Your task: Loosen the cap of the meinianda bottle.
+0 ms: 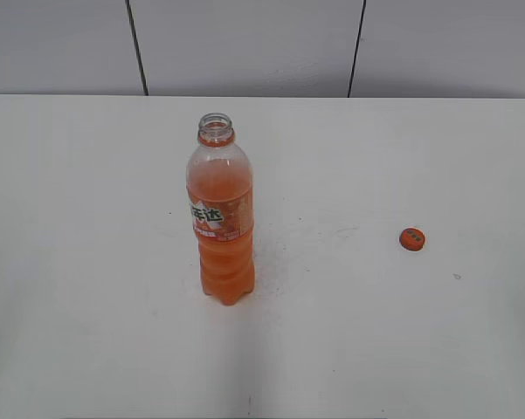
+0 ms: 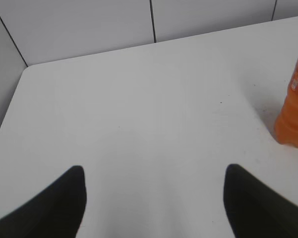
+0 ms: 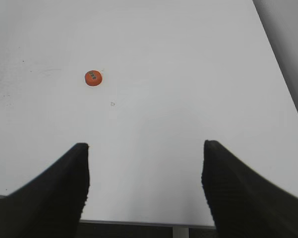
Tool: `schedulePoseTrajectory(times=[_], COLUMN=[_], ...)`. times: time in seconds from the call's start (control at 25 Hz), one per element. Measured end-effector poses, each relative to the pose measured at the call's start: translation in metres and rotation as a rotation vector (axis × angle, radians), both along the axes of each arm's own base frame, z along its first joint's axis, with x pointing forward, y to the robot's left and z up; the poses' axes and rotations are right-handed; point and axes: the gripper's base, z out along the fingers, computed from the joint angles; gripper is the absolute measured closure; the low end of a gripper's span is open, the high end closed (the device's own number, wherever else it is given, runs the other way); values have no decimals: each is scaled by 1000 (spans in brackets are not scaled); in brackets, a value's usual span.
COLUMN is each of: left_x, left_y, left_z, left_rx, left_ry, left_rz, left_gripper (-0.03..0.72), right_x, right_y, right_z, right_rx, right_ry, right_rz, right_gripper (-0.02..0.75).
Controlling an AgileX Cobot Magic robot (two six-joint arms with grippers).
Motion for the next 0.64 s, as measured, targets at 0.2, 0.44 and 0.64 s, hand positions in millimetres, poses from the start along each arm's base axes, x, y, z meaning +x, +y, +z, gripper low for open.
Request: schedulePoseTrajectory(times=[0.2, 0.44, 0.64], left_x=[0, 0, 0], left_y=[0, 0, 0], left_z=[0, 0, 0], left_rx=[0, 0, 0], left_ry=[0, 0, 0], left_rz=[-4, -4, -4], left_gripper=[165, 165, 165], right_x=[0, 0, 0], right_y=[0, 0, 0], right_z=[0, 0, 0], right_rx=[0, 0, 0], right_ry=[0, 0, 0], right_rz=[0, 0, 0], right_gripper=[206, 207, 209])
